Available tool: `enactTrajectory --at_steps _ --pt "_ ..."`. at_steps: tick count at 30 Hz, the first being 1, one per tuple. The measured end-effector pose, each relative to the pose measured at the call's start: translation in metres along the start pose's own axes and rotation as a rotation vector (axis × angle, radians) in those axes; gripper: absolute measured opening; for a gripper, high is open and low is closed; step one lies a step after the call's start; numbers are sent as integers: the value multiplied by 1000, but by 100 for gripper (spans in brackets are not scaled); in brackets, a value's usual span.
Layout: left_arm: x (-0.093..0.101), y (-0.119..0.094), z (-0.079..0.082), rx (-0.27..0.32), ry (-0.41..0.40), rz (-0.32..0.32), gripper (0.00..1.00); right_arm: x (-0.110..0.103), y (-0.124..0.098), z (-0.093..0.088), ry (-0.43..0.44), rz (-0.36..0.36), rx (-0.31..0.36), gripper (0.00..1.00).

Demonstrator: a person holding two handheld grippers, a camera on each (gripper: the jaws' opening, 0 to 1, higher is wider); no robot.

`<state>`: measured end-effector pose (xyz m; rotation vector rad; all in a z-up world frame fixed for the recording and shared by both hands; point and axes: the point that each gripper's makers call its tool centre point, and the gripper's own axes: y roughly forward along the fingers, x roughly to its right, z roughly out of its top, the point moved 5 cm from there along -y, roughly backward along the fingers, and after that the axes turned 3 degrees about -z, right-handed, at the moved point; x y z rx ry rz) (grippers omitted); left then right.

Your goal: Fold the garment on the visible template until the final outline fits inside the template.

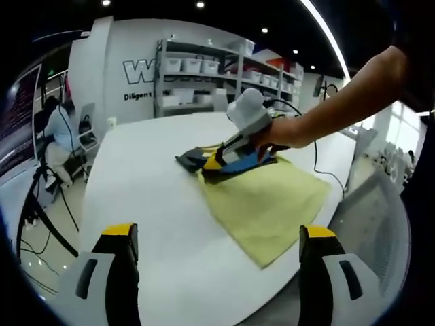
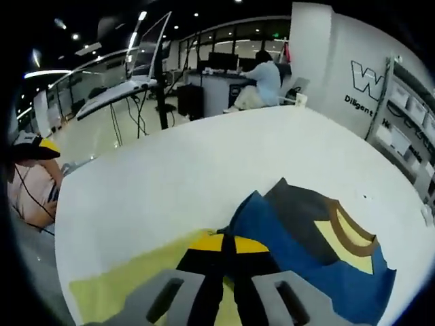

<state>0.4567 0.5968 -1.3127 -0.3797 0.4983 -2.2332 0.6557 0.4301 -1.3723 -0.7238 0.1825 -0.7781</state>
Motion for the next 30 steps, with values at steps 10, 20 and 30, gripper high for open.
enactTrajectory --at_steps 10,20,30 --pt "-4 -4 1 0 2 10 95 -5 3 -7 64 40 -31 0" --pt "-3 -2 3 -4 14 4 95 3 -4 3 54 8 37 0" --pt "3 4 2 -10 10 -5 95 -15 6 -4 73 51 16 0"
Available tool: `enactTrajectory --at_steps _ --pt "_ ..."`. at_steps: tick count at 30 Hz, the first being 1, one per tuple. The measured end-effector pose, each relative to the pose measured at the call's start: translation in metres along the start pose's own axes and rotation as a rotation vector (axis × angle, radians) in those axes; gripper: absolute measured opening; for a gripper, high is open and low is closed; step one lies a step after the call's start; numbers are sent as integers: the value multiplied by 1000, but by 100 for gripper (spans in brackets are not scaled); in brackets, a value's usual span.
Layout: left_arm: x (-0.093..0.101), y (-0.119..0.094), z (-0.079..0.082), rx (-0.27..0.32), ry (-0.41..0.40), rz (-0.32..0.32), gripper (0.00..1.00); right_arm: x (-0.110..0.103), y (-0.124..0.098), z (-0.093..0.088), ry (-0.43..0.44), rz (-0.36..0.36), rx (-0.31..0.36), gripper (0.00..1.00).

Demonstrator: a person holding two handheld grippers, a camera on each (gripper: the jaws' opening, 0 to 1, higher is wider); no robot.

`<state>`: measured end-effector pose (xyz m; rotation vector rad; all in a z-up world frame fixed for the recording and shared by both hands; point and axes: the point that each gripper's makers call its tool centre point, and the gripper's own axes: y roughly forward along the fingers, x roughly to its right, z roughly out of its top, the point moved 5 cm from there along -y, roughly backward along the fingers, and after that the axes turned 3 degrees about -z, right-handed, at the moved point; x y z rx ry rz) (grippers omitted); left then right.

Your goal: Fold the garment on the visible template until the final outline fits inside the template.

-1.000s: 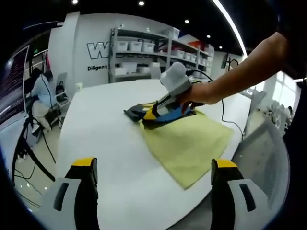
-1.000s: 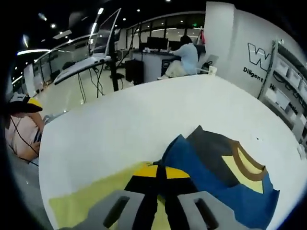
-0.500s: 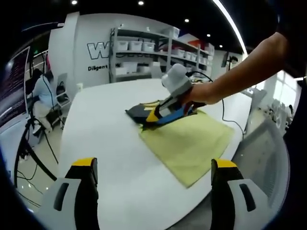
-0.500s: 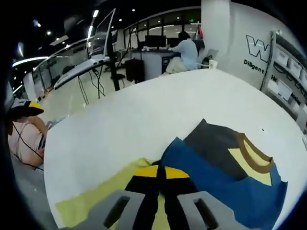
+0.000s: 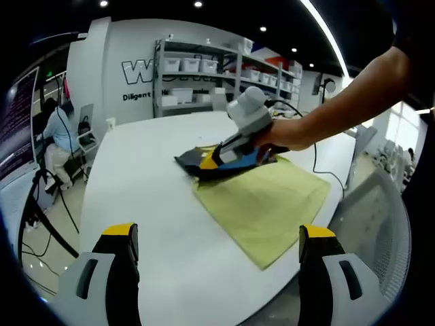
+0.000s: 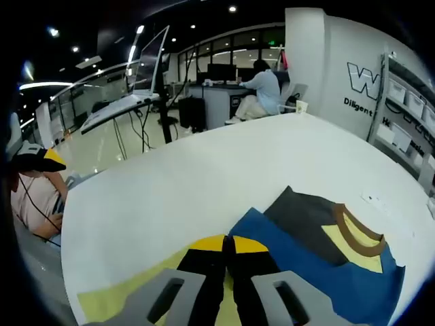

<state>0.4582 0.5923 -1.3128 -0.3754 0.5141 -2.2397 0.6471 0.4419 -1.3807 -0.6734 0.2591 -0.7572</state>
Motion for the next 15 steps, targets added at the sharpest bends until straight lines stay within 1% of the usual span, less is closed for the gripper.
enactTrajectory --at_steps 1,2,4,6,7,9,10,11,12,14,15 --pt "1 1 0 -2 1 -2 95 -5 1 -4 27 17 -16 0" --pt "1 1 -1 -4 1 -3 95 -5 1 -4 20 14 0 0" --pt "2 2 0 -5 -1 -4 95 -6 0 -6 26 23 3 9" --pt "2 3 1 -6 -1 -5 95 -1 -3 -8 30 24 10 15" --pt "3 4 1 -6 0 -6 95 6 -7 -7 18 7 25 17" --pt "3 6 2 -6 0 -6 95 19 -12 -3 3 -21 53 15" --pt "3 7 2 -5 0 -7 95 29 -17 -1 1 -40 79 14" --pt "4 8 3 -6 -2 -9 95 36 -19 -1 8 -49 79 14" --pt "4 9 3 -6 -2 -10 95 47 -21 -3 18 -57 63 14" --pt "5 12 3 -9 -1 -13 95 58 -23 -8 68 -60 31 13" --pt "6 12 3 -9 -1 -13 95 66 -24 -8 69 -61 37 14"
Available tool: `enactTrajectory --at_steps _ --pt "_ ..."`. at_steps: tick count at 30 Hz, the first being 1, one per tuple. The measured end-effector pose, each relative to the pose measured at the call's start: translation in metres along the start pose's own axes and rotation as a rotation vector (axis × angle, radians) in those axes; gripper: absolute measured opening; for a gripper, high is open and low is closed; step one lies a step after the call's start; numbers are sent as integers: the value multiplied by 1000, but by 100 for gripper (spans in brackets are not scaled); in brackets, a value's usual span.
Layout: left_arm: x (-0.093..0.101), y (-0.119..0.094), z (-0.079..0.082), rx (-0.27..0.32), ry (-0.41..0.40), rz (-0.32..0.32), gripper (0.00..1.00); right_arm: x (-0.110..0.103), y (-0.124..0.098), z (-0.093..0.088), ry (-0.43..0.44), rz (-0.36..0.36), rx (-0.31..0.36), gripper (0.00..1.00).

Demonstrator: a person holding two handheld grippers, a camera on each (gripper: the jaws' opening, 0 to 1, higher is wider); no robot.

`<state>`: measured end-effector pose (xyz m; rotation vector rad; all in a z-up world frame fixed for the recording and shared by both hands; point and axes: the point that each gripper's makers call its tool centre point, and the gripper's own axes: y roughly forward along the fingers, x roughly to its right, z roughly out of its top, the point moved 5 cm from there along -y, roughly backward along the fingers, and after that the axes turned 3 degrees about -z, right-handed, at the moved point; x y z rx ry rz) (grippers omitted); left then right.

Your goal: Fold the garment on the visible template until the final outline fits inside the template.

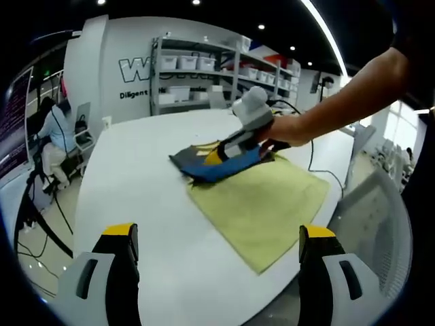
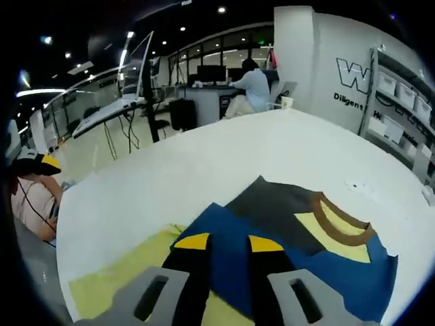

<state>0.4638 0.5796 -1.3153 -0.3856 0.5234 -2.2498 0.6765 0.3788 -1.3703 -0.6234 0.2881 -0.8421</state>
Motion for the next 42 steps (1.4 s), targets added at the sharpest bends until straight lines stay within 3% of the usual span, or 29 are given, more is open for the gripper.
enactTrajectory --at_steps 12,19,23,24,25,27,28,32,36,40,42 --pt "0 1 -2 -2 -23 18 95 45 4 -1 -93 -64 -46 14" --pt "0 -2 -5 -13 -33 33 94 72 15 -18 -130 -78 -120 17" --pt "-1 -4 -8 -20 -41 41 94 75 10 -22 -117 -80 -135 20" --pt "-1 -5 -9 -22 -42 43 94 77 10 -26 -114 -86 -163 21" --pt "-1 -5 -10 -26 -43 44 94 78 9 -31 -111 -84 -199 21" --pt "-2 -4 -14 -41 -48 42 94 73 11 -28 -48 -29 -158 16" --pt "-3 -3 -16 -44 -47 41 94 74 9 -31 -26 -38 -187 15" --pt "-4 -1 -16 -51 -45 39 93 75 3 -30 -141 -26 -238 0" --pt "-5 3 -11 -43 -40 36 93 75 -2 -15 -102 -34 -175 0" --pt "-6 5 -5 -30 -33 35 93 72 -5 5 -152 -14 -37 0" --pt "-7 5 -4 -28 -37 34 93 75 -3 -2 -171 -38 -76 0"
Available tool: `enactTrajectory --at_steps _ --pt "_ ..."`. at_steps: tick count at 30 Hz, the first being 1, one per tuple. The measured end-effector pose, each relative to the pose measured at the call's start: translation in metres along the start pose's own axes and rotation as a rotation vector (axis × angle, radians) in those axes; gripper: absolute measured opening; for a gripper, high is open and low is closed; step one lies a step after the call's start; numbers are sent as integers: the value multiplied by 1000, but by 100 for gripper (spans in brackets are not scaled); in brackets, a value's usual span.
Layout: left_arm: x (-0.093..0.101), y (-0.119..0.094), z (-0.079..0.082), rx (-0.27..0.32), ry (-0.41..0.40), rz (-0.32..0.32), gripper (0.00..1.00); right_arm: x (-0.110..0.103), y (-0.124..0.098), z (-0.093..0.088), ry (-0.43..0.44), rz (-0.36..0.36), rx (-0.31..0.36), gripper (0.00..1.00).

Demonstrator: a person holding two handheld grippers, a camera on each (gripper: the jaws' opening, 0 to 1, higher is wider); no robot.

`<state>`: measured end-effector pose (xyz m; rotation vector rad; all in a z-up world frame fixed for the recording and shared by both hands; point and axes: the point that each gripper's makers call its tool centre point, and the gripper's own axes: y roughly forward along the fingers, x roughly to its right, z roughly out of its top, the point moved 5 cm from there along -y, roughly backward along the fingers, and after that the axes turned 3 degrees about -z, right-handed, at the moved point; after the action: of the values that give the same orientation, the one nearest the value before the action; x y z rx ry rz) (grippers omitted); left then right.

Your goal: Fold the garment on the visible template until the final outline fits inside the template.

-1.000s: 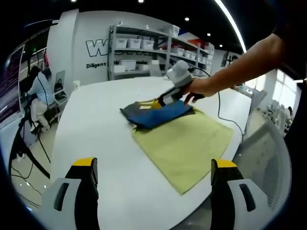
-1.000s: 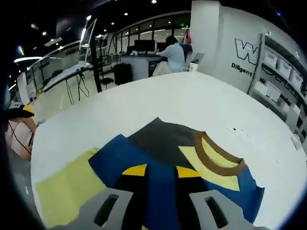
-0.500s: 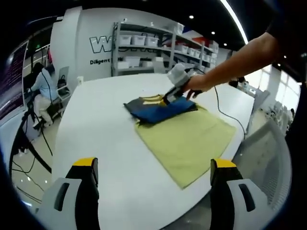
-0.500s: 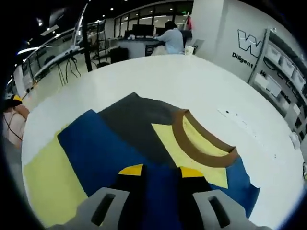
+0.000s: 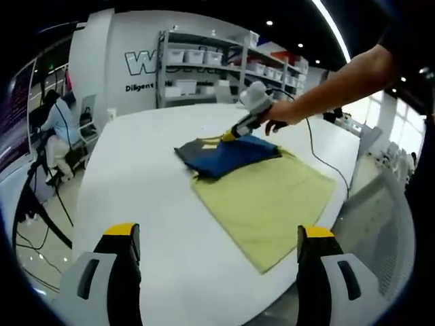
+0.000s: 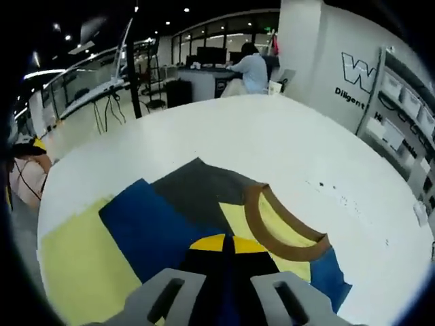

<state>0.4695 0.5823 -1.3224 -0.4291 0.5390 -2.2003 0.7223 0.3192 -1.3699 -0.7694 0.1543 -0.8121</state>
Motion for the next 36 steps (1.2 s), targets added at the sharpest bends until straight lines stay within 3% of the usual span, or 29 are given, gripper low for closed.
enactTrajectory --at_steps 3,4,5,7,11,15,20,24,31,36 --pt "-1 1 0 0 -1 1 93 -3 8 -25 74 11 -150 1" --pt "-1 1 0 -2 -1 1 93 -3 8 -29 86 7 -180 8" --pt "-2 1 1 -3 1 1 93 -2 9 -28 64 -7 -147 17" --pt "-2 -1 2 1 2 4 93 0 6 -27 61 -23 -125 23" --pt "-3 -1 3 4 5 1 93 11 -7 -25 65 -75 -81 20" --pt "-2 3 7 16 7 -10 92 18 -23 -34 64 -73 -80 21" --pt "2 12 11 27 14 -31 92 0 -42 -43 -9 19 -19 14" --pt "7 18 17 33 28 -50 92 -14 -50 -52 -41 70 -38 12" --pt "10 27 21 37 34 -74 92 -27 -51 -60 -46 109 -51 12" --pt "9 45 19 27 16 -94 92 -31 -58 -65 -34 120 -28 18"
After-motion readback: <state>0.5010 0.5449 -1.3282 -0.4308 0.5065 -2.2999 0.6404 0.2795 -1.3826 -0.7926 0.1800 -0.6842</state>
